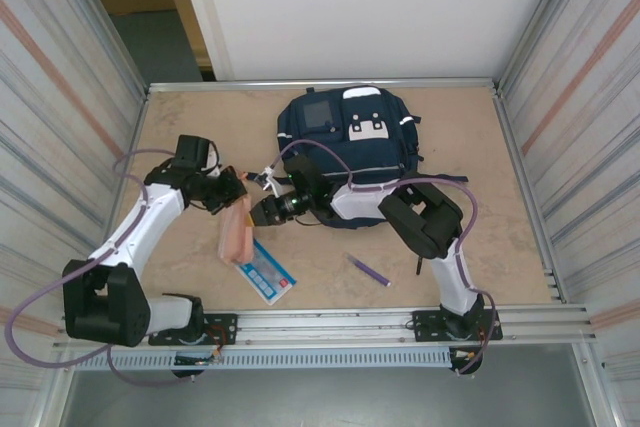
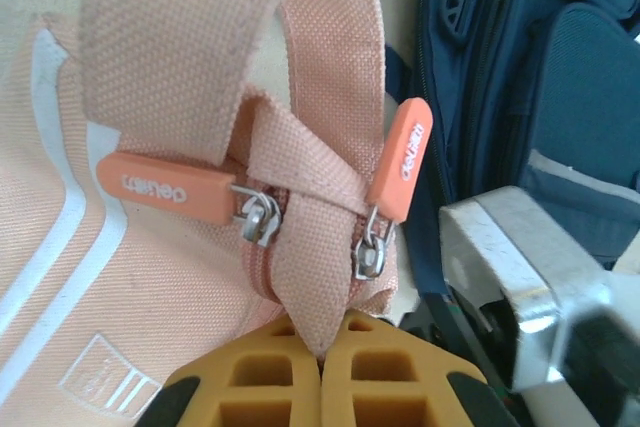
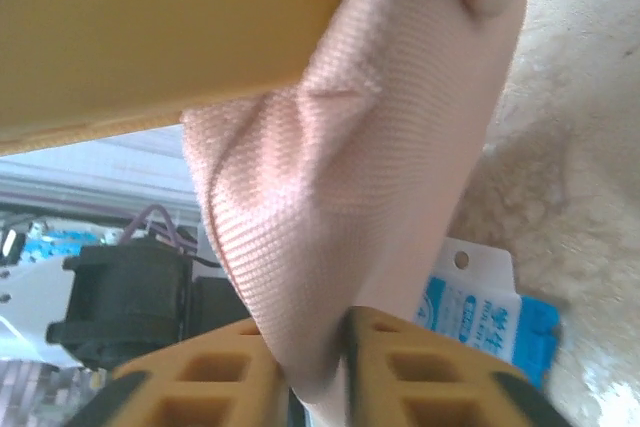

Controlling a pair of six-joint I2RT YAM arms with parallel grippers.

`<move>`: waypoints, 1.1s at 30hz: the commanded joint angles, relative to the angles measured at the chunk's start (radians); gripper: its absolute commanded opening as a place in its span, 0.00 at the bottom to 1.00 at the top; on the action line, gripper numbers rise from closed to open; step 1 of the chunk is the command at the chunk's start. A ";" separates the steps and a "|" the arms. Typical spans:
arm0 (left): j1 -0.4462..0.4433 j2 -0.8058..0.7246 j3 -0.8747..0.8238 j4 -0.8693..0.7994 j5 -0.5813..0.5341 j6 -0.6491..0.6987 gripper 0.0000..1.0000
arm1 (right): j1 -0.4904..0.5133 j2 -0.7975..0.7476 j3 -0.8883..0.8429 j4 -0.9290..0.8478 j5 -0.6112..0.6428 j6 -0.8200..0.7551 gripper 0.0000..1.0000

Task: Pack books, pencil case, and school supplies into a backpack

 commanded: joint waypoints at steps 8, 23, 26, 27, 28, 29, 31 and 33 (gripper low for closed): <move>0.094 -0.104 -0.070 0.030 -0.035 0.026 0.71 | -0.037 -0.105 0.031 -0.238 -0.027 -0.147 0.00; -0.020 0.037 -0.178 0.581 0.514 0.075 0.81 | -0.162 -0.430 -0.005 -0.864 -0.110 -0.658 0.00; -0.029 0.006 -0.209 0.704 0.576 0.042 0.80 | -0.178 -0.458 -0.002 -0.897 -0.109 -0.674 0.00; -0.029 -0.008 -0.220 0.733 0.579 0.029 0.79 | -0.188 -0.469 -0.002 -0.902 -0.113 -0.674 0.00; -0.029 -0.023 -0.231 0.760 0.579 0.019 0.78 | -0.200 -0.482 -0.005 -0.910 -0.115 -0.674 0.00; -0.030 -0.039 -0.243 0.790 0.582 0.007 0.76 | -0.214 -0.498 -0.008 -0.916 -0.115 -0.675 0.00; -0.049 -0.066 -0.254 0.834 0.601 0.003 0.71 | -0.240 -0.526 -0.008 -0.926 -0.109 -0.680 0.00; -0.093 -0.090 -0.240 0.818 0.608 0.057 0.67 | -0.262 -0.546 0.002 -0.937 -0.098 -0.692 0.00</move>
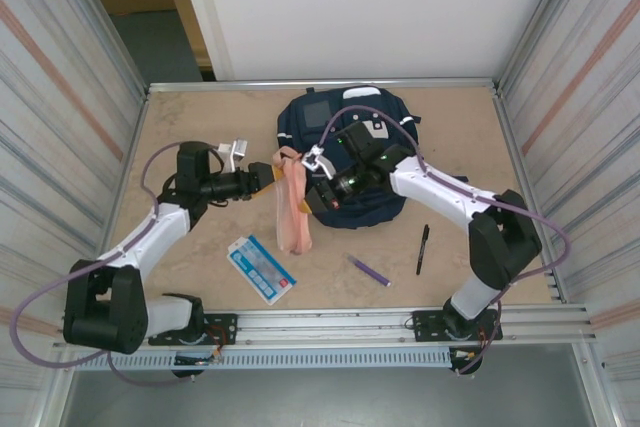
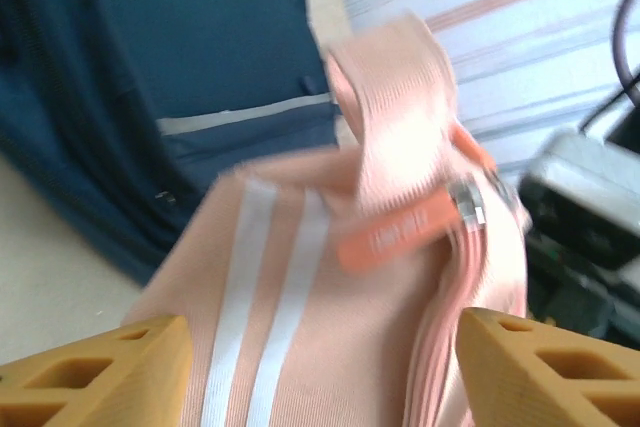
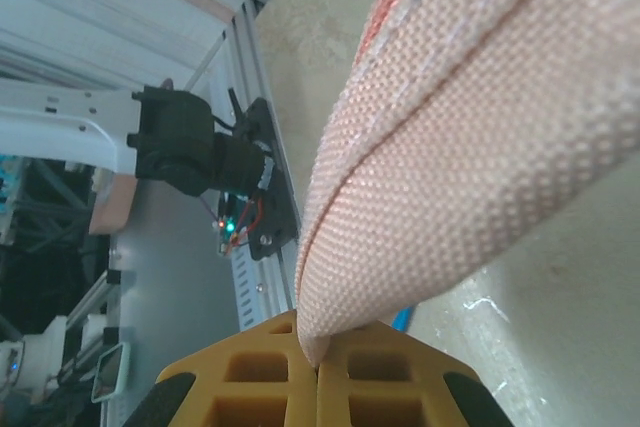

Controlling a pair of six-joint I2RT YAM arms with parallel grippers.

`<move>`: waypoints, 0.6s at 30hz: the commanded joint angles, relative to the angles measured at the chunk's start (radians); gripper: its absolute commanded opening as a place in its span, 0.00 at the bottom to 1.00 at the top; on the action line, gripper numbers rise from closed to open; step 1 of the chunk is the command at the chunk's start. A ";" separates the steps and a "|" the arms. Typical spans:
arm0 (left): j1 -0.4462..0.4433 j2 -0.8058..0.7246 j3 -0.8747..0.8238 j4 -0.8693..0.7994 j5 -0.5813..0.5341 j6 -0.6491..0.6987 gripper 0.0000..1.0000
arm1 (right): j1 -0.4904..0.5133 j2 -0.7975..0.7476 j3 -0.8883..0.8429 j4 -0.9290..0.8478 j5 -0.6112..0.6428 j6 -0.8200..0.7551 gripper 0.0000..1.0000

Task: Pack books, pencil case, and school supplies into a backpack

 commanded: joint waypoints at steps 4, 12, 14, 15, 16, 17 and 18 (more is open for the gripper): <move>-0.153 -0.052 0.087 -0.012 0.075 0.129 0.51 | -0.056 -0.107 0.038 -0.058 -0.014 -0.057 0.00; -0.203 -0.026 0.154 -0.066 0.063 0.161 0.21 | -0.064 -0.142 0.046 -0.072 -0.022 -0.070 0.00; -0.203 -0.010 0.160 -0.079 0.055 0.168 0.20 | -0.063 -0.154 0.033 -0.052 -0.019 -0.060 0.00; -0.204 -0.003 0.161 -0.081 0.048 0.165 0.19 | -0.062 -0.157 0.032 -0.050 -0.017 -0.056 0.00; -0.205 0.002 0.163 -0.079 0.040 0.159 0.20 | -0.062 -0.161 0.033 -0.054 -0.016 -0.053 0.00; -0.206 0.006 0.166 -0.084 0.030 0.156 0.23 | -0.060 -0.166 0.035 -0.053 -0.015 -0.052 0.00; -0.208 0.008 0.172 -0.100 0.013 0.161 0.28 | -0.057 -0.170 0.034 -0.053 -0.010 -0.054 0.00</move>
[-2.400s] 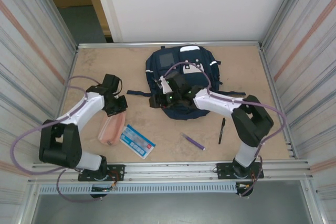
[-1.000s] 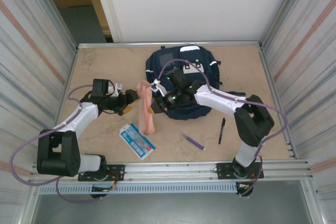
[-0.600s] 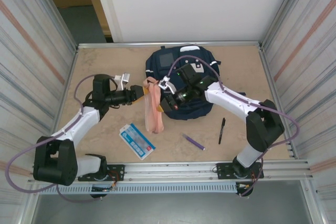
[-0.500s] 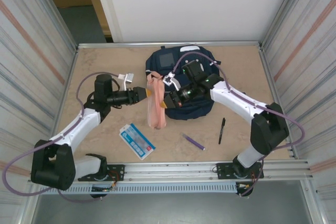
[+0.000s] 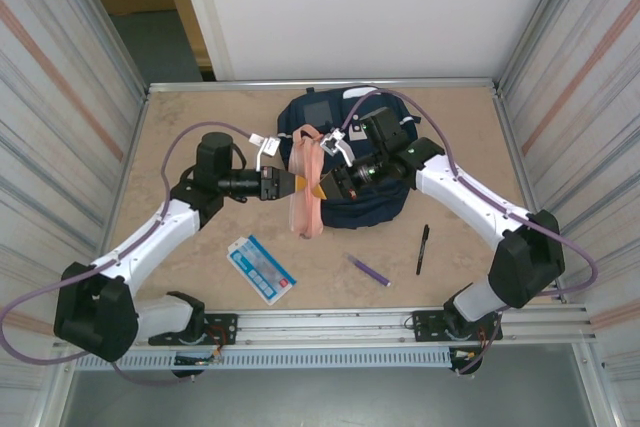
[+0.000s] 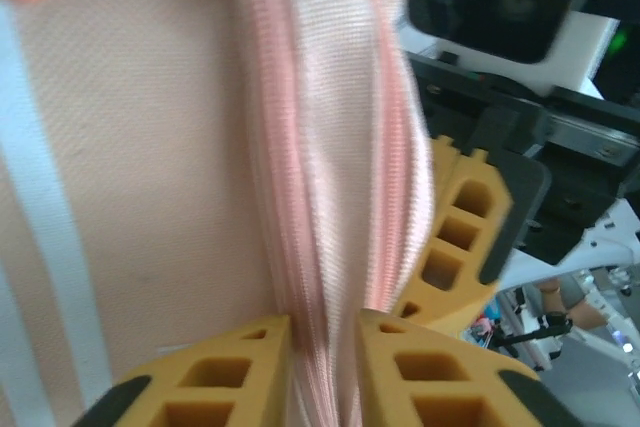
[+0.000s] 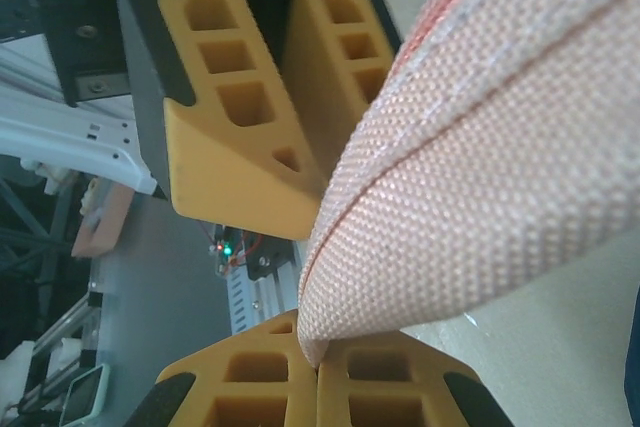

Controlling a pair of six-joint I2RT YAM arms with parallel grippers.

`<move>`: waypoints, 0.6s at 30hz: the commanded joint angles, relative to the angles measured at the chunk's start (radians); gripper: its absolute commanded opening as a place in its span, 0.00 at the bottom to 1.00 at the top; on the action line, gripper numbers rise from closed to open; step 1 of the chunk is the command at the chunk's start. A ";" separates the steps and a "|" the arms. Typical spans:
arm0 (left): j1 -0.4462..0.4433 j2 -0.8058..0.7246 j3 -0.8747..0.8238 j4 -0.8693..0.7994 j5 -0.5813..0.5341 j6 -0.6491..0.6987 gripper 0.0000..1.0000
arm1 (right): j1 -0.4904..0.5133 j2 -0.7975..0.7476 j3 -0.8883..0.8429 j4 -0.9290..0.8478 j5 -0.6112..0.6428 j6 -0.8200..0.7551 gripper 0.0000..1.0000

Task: Pack books, pencil case, and school supplies into a backpack

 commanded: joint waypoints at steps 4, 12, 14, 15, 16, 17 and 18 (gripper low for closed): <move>-0.018 0.011 0.061 -0.081 -0.052 0.052 0.33 | 0.008 -0.052 0.018 0.008 -0.002 -0.007 0.00; -0.023 0.003 0.060 -0.055 -0.037 0.048 0.00 | 0.004 -0.070 0.018 -0.020 0.054 -0.013 0.00; -0.023 -0.002 0.066 -0.115 -0.063 0.099 0.00 | -0.010 -0.084 0.017 -0.047 0.083 -0.022 0.00; -0.016 0.000 0.077 -0.175 -0.092 0.138 0.00 | -0.023 -0.091 0.012 -0.055 0.099 -0.026 0.00; -0.005 0.001 0.080 -0.222 -0.126 0.165 0.00 | -0.036 -0.097 0.005 -0.059 0.110 -0.025 0.00; 0.010 0.005 0.074 -0.238 -0.146 0.173 0.00 | -0.047 -0.101 0.003 -0.065 0.115 -0.022 0.00; 0.033 0.011 0.060 -0.238 -0.151 0.161 0.00 | -0.054 -0.102 0.003 -0.073 0.120 -0.019 0.00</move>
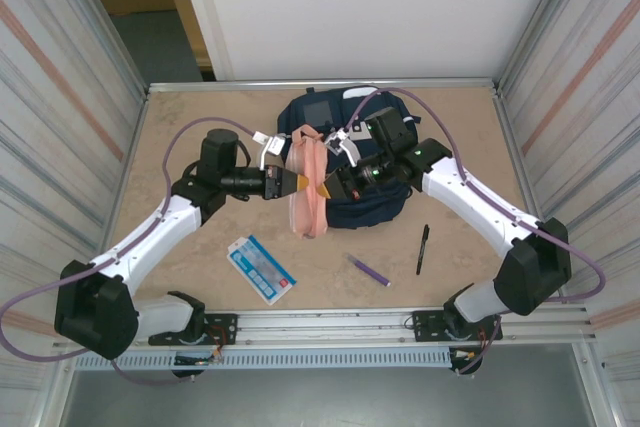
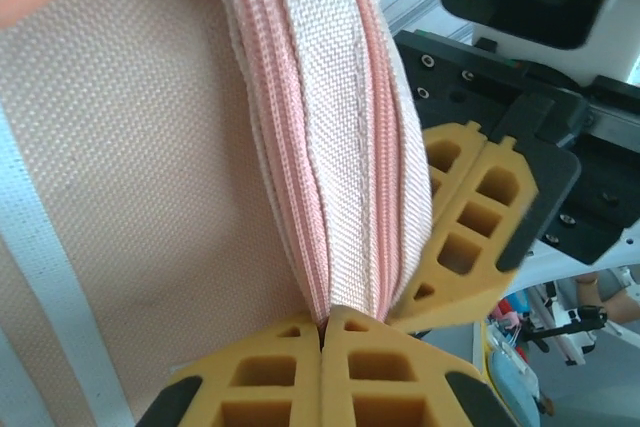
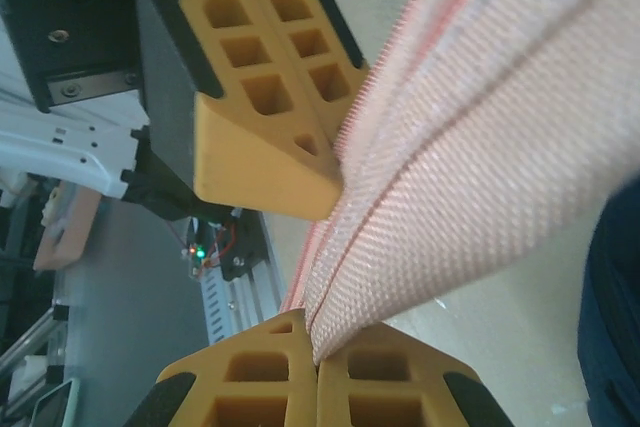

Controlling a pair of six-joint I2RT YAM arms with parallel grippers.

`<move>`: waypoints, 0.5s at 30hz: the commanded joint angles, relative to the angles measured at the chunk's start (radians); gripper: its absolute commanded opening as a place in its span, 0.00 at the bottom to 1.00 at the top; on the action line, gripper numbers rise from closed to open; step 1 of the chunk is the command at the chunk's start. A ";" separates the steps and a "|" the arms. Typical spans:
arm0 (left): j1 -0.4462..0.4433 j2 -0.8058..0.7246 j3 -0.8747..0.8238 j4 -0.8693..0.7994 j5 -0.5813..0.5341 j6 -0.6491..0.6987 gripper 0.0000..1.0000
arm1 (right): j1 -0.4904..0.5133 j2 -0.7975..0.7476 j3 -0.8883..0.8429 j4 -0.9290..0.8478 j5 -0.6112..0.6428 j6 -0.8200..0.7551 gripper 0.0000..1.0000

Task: Pack books, pencil case, and school supplies into a backpack

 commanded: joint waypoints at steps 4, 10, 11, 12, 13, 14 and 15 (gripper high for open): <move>0.092 0.038 -0.015 -0.162 -0.135 0.063 0.00 | -0.043 -0.052 0.001 -0.066 0.049 -0.027 0.00; 0.073 0.082 -0.028 -0.165 -0.245 0.084 0.00 | -0.044 0.017 0.034 -0.184 0.167 -0.031 0.00; 0.065 0.082 -0.034 -0.142 -0.234 0.084 0.00 | -0.045 0.028 0.029 -0.186 0.176 -0.029 0.00; 0.057 0.082 -0.047 -0.090 -0.175 0.071 0.03 | -0.044 0.036 0.024 -0.184 0.178 -0.025 0.00; 0.050 0.084 -0.063 -0.029 -0.118 0.048 0.13 | -0.044 0.042 0.019 -0.181 0.171 -0.021 0.00; 0.040 0.088 -0.079 0.044 -0.058 0.012 0.24 | -0.043 0.046 0.012 -0.174 0.158 -0.018 0.00; 0.026 0.091 -0.093 0.107 -0.016 -0.021 0.32 | -0.043 0.044 0.004 -0.160 0.148 -0.014 0.00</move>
